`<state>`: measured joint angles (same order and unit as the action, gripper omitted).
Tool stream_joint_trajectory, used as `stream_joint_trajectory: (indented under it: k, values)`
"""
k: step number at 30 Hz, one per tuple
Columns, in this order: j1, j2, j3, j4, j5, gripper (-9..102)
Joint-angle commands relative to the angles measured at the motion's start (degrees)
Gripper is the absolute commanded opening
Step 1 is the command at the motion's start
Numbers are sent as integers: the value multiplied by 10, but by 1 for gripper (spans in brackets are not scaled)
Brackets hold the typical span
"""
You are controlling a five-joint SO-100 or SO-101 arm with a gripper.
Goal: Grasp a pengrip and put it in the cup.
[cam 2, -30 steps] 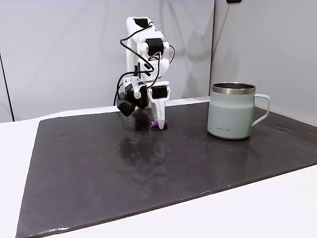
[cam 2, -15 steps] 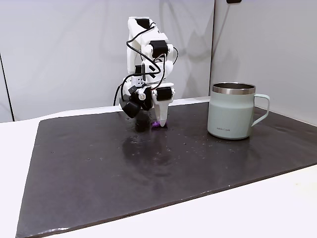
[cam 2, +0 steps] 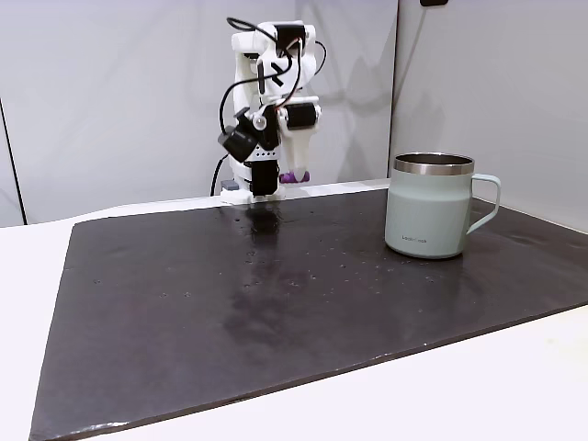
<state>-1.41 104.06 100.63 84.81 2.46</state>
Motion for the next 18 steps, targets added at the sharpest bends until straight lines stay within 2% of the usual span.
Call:
stream_joint_trajectory:
  k: [1,5,12,18]
  values:
    - [-1,52,-85,64,7,0]
    - [1,65,-168,119,7,0]
    - [1,76,-250,121,4,0]
    - [-24,-10,-361,120,17,0]
